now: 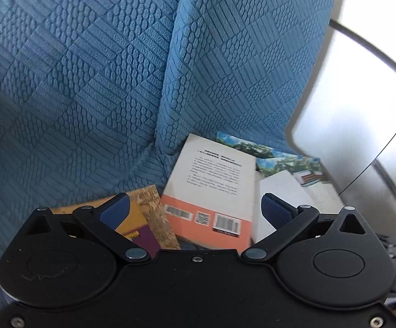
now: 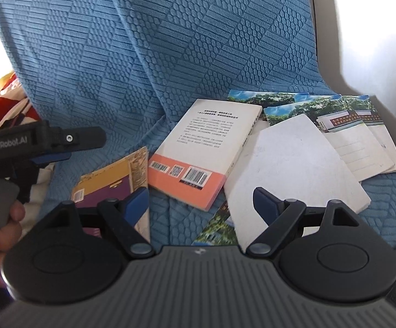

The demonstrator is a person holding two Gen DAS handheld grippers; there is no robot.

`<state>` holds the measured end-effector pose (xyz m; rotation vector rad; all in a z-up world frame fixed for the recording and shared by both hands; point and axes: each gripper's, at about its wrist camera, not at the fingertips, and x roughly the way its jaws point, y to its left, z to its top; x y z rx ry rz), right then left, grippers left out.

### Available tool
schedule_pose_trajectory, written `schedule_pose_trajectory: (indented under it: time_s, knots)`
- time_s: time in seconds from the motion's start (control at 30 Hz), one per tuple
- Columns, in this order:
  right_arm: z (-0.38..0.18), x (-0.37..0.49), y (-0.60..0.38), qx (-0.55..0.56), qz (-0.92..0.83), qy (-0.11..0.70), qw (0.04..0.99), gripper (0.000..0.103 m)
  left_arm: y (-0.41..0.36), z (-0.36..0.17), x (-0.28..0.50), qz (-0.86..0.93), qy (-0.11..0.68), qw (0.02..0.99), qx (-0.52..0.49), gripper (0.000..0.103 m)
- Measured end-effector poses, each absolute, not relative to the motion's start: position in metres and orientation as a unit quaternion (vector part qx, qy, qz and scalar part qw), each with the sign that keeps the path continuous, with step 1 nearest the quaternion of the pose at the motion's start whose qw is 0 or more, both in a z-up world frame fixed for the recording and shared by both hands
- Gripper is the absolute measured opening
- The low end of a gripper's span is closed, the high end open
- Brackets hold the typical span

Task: Organize objects
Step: 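Move both grippers toward the orange-and-white paperback on the seat, then pinch the orange-and-white paperback's edge with the right gripper while the left gripper closes on it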

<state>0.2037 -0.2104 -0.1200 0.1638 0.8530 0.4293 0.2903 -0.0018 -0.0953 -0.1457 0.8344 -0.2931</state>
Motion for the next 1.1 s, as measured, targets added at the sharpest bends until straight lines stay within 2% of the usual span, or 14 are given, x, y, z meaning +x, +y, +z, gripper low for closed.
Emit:
schedule_pose_trajectory:
  time_s: [0.43, 0.6, 0.63, 0.73, 0.8, 0.97, 1.03, 1.1]
  knots:
    - [-0.154, 0.245, -0.195, 0.099, 0.2, 0.465, 0.857, 0.085, 0.002, -0.132, 0.346, -0.163, 0.448, 0.877, -0.069, 0.101]
    - [-0.161, 0.258, -0.19, 0.111, 0.204, 0.474, 0.849, 0.084, 0.011, -0.145, 0.37, -0.171, 0.459, 0.868, -0.089, 0.095]
    - [-0.163, 0.261, -0.19, 0.116, 0.205, 0.477, 0.847, 0.084, 0.013, -0.148, 0.375, -0.171, 0.461, 0.866, -0.094, 0.092]
    - [-0.167, 0.266, -0.189, 0.132, 0.211, 0.487, 0.837, 0.081, 0.019, -0.157, 0.388, -0.166, 0.467, 0.862, -0.102, 0.067]
    - [-0.171, 0.267, -0.188, 0.142, 0.218, 0.491, 0.831, 0.076, 0.023, -0.164, 0.395, -0.164, 0.477, 0.857, -0.107, 0.062]
    - [-0.185, 0.274, -0.197, 0.202, 0.21, 0.519, 0.804, 0.063, 0.03, -0.183, 0.408, -0.162, 0.493, 0.846, -0.119, 0.042]
    - [-0.191, 0.277, -0.203, 0.238, 0.202, 0.528, 0.79, 0.06, 0.03, -0.189, 0.411, -0.169, 0.497, 0.843, -0.121, 0.04]
    - [-0.2, 0.28, -0.209, 0.275, 0.196, 0.542, 0.77, 0.051, 0.025, -0.194, 0.413, -0.181, 0.5, 0.839, -0.118, 0.036]
